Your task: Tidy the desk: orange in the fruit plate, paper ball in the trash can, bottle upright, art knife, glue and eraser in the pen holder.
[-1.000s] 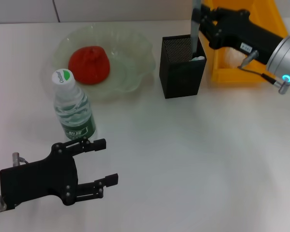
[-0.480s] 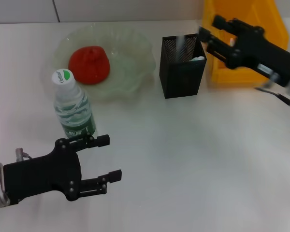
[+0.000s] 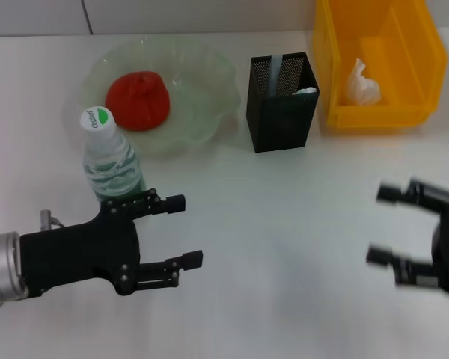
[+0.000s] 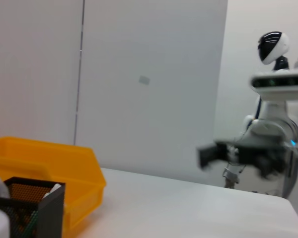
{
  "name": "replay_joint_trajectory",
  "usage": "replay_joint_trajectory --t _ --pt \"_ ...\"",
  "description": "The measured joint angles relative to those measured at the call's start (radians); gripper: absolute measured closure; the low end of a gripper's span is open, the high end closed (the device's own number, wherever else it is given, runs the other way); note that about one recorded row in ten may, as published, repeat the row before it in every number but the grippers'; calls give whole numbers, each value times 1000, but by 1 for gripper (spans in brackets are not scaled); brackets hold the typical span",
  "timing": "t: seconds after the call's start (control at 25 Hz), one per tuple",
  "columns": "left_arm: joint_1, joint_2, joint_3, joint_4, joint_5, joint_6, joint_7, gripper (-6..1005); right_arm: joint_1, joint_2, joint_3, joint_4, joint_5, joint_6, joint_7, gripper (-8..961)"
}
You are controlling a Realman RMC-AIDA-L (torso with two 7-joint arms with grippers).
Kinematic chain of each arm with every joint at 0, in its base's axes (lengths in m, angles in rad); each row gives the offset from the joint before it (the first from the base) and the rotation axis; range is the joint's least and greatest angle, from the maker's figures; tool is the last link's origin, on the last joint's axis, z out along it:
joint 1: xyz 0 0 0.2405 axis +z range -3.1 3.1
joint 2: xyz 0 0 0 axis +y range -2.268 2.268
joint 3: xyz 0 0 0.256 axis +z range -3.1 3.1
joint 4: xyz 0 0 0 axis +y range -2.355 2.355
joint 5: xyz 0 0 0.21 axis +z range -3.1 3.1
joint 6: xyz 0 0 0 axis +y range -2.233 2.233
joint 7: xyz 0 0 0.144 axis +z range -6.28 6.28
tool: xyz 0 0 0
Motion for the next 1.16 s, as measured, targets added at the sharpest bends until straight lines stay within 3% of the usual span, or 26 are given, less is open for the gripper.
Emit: replay_joint_trajectory --t 0.16,0.24,0.4,1.16 --pt "-16 -1 5 -1 9 -1 -13 202 -25 21 39 12 -91 -36 -86 150" --pt "-48 -1 7 -2 77 -1 -67 202 -23 21 38 17 -110 -39 -86 129" --pt "-54 0 12 -2 85 0 -79 202 -12 18 32 21 -114 -40 -86 126" --pt "-43 1 20 -2 85 1 -71 202 9 28 52 29 -125 -33 -77 126"
